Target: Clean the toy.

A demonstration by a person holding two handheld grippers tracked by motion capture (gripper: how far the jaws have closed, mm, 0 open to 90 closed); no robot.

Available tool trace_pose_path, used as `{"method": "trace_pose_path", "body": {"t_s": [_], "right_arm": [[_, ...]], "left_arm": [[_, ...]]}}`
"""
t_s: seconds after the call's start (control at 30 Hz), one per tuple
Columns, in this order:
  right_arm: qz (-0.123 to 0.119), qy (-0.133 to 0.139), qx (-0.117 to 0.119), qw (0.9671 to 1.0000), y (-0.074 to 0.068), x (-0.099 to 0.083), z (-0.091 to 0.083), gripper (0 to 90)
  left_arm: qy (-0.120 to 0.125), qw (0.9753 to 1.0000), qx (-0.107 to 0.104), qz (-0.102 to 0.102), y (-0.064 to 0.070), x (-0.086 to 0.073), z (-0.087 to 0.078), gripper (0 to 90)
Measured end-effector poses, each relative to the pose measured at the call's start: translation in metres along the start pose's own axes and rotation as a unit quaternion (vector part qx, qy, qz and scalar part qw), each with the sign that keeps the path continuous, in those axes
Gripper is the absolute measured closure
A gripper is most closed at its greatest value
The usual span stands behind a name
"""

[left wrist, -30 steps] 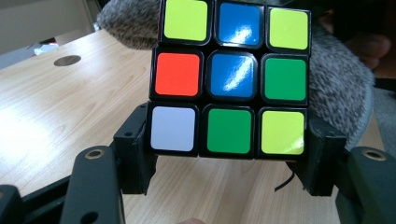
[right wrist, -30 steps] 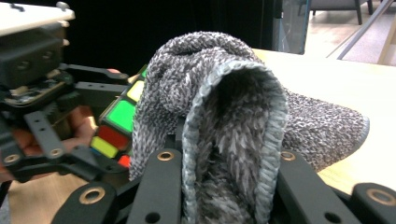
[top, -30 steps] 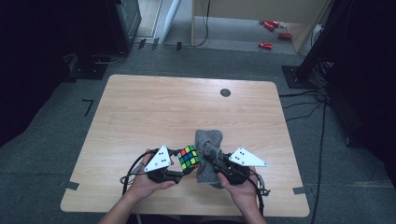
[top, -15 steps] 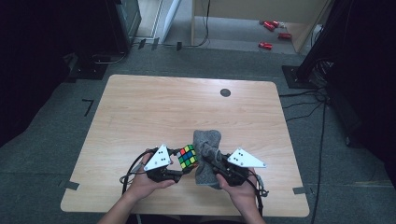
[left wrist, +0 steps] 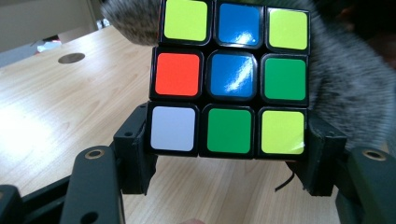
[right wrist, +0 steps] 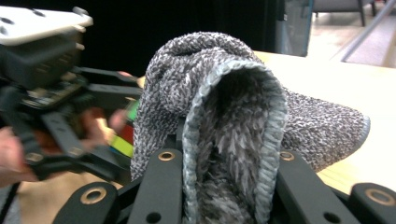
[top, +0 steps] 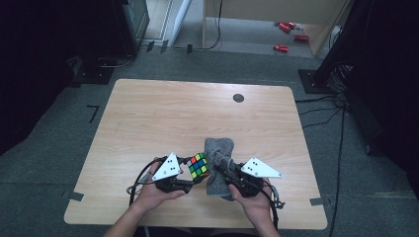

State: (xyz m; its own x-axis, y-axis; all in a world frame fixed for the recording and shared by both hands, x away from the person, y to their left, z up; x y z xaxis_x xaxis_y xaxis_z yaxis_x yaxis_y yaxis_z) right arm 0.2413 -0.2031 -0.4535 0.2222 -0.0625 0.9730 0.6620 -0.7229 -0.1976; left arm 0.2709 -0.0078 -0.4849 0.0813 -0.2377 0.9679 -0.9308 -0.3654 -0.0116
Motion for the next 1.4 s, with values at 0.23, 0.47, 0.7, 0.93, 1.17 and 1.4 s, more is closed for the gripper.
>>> {"method": "trace_pose_path", "body": {"t_s": [0.23,0.47,0.7,0.93,1.17,1.4], "right_arm": [[0.003,0.007,-0.007,0.9999,0.003,0.001,-0.001,75.1],[0.005,0.008,0.006,0.9999,-0.002,0.003,-0.001,75.3],[0.014,0.009,0.002,0.9999,0.003,0.002,-0.001,75.2],[0.015,0.010,0.018,0.9997,-0.003,0.005,-0.001,75.2],[0.013,0.005,-0.002,0.9999,0.011,-0.002,-0.001,75.1],[-0.014,-0.021,0.012,0.9996,0.026,-0.023,0.003,75.1]], "left_arm": [[0.006,0.9999,-0.001,0.009,0.004,0.003,0.001,34.5],[0.004,1.0000,0.000,0.000,0.001,0.001,0.001,34.5],[0.007,1.0000,0.001,0.005,0.004,0.003,0.001,34.4],[0.004,1.0000,0.000,-0.002,0.004,0.001,0.002,34.4],[0.015,0.9998,0.011,-0.009,-0.001,0.004,-0.002,34.4],[0.076,0.9921,0.019,-0.098,-0.026,0.014,-0.022,34.4]]}}
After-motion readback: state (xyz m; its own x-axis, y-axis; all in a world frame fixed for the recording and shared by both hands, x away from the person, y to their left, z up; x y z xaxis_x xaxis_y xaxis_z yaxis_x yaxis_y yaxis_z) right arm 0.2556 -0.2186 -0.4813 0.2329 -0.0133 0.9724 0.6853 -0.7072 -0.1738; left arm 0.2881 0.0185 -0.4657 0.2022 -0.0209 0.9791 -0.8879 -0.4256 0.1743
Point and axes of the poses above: each handheld gripper's, and its own axes: z roughly forward along the jaws, x roughly out of its top, y roughly to its right, the point moved 4 cm from there along z, roughly forward along the jaws, and after that the axes turned 8 degrees about y, right-handed, at the moved point
